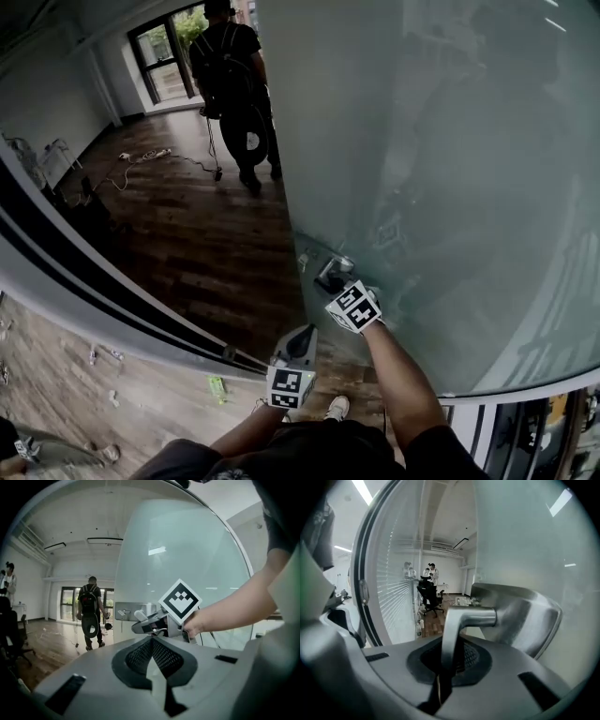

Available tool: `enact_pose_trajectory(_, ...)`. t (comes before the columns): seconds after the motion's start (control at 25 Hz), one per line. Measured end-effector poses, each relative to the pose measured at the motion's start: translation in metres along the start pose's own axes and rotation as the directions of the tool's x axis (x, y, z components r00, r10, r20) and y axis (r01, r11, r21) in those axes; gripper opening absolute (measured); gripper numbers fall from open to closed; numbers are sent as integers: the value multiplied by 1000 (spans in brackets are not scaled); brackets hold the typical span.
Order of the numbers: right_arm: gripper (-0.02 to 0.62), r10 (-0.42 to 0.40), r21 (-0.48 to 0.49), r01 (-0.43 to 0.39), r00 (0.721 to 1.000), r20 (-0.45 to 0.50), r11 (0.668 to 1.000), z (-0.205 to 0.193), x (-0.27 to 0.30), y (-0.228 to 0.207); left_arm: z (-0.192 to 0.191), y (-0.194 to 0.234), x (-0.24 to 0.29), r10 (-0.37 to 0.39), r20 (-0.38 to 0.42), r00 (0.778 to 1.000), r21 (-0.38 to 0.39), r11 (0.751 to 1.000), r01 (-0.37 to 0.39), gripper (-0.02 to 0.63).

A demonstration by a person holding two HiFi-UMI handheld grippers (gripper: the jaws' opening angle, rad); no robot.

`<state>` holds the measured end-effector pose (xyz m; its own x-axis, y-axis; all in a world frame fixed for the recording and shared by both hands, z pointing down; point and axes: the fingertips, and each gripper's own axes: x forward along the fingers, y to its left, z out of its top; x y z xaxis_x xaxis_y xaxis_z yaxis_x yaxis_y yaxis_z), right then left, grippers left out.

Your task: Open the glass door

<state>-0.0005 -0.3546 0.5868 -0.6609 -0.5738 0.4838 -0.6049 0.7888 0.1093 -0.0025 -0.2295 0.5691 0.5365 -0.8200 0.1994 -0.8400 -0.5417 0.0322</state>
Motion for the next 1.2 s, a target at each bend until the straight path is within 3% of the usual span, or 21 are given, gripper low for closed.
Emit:
enact_pose_trajectory(0.2, 17, -51, 34, 51, 999, -2, 998, 0, 2, -63, 24, -10, 33, 32, 2, 999, -26, 999, -32, 6)
enact_pose_trajectory(0.4, 17, -93, 77, 93, 996, -14, 993, 2, 5, -129, 33, 5, 65, 74, -10, 997, 50, 996, -73, 6)
enact_pose_trajectory(0.52, 17, -124, 91, 124, 992, -9, 988, -2, 8, -171, 30, 14, 95, 81, -24, 996, 44, 996, -80, 6)
enact_pose_trajectory(0.64, 17, -153, 115, 152, 988, -2, 982, -11, 8, -215, 28, 20, 134, 69, -53, 996, 21, 997, -68, 6)
enact_pose_trajectory(0.96, 17, -256, 190, 255, 966, -21, 948, -28, 1, -333, 59, 52, 233, 25, -6, 1000, -10, 1000, -25, 6)
enact_pose_trajectory(1.08, 17, -284, 224, 286, 958, -39, 932, -38, 0, -369, 81, 66, 251, 6, 0, 1000, -74, 997, -6, 6)
enact_pose_trajectory(1.2, 17, -330, 244, 332, 943, -52, 911, -44, -13, -401, 99, 70, 267, -49, 17, 999, -62, 997, 50, 6)
